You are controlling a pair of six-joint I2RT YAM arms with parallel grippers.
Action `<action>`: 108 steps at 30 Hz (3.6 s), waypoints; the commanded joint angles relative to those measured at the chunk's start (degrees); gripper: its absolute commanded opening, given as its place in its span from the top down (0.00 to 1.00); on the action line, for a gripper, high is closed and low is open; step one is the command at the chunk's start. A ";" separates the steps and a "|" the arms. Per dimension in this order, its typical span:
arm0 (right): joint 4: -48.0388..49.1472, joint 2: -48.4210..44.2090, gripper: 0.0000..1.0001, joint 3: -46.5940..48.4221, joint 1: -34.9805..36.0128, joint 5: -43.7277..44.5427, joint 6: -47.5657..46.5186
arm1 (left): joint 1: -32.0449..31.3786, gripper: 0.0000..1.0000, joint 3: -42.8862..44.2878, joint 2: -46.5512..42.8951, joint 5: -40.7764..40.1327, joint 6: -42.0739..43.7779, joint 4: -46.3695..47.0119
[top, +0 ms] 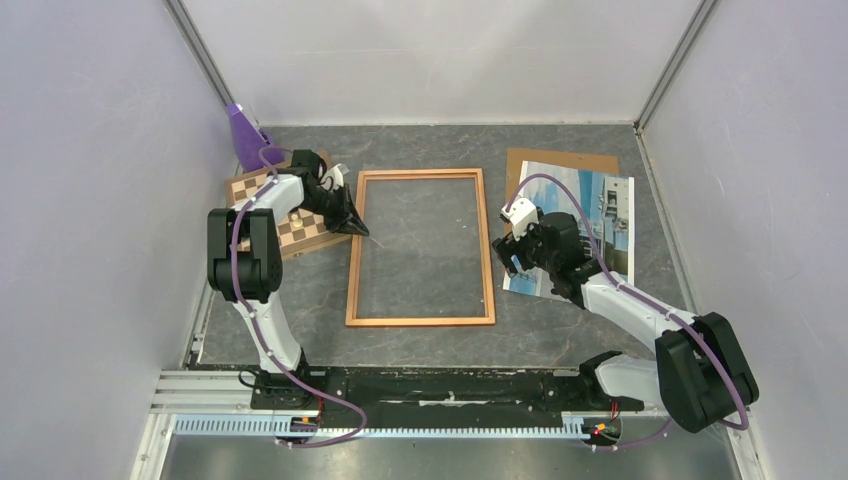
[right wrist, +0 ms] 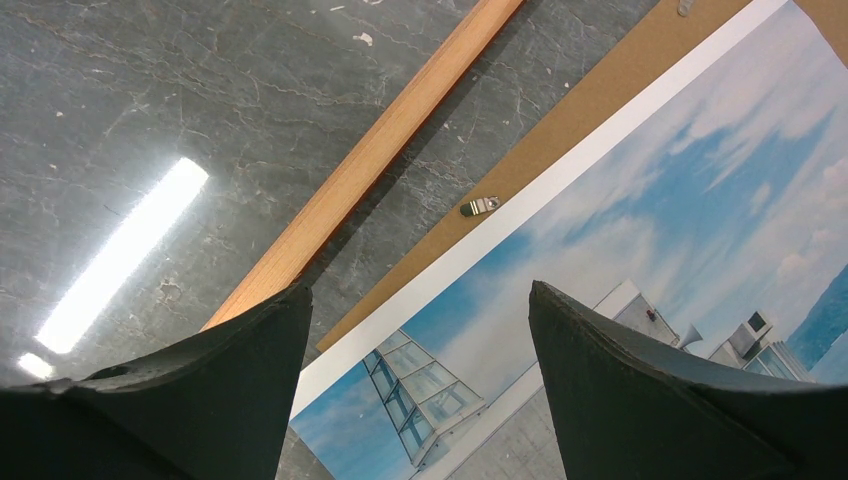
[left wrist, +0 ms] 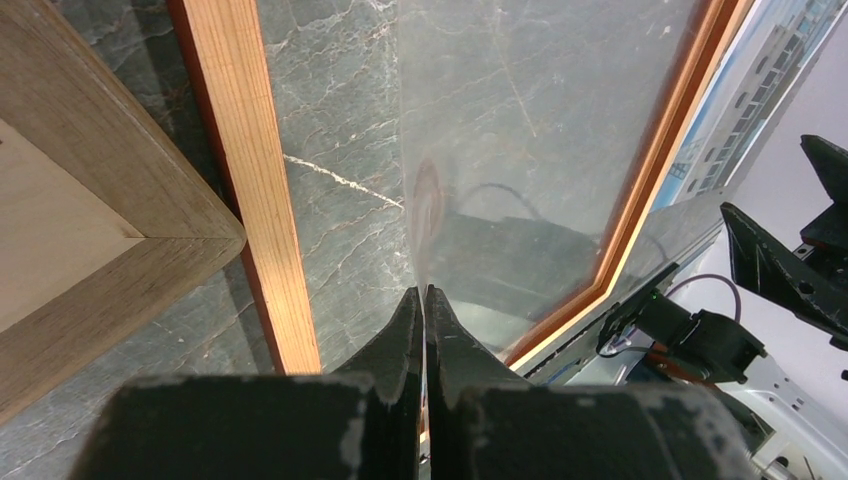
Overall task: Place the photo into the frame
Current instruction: Place the photo frame item in the photo frame.
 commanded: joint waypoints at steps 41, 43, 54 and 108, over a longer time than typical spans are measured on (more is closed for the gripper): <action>1.13 -1.00 0.17 1.89 0.23 0.15 -0.58 | 0.16 0.98 -3.40 -1.02 6.27 -2.89 7.94; 1.08 -0.99 0.17 1.87 0.24 0.10 -0.58 | 0.16 0.98 -3.92 -1.34 6.18 -3.41 8.57; 1.00 0.02 0.17 2.54 0.24 -1.82 -0.41 | 0.16 0.98 -5.80 -1.83 5.94 -3.67 10.31; 2.32 40.74 0.17 36.56 20.80 0.49 -2.34 | -0.77 0.98 -7.13 -1.39 3.46 -5.50 10.23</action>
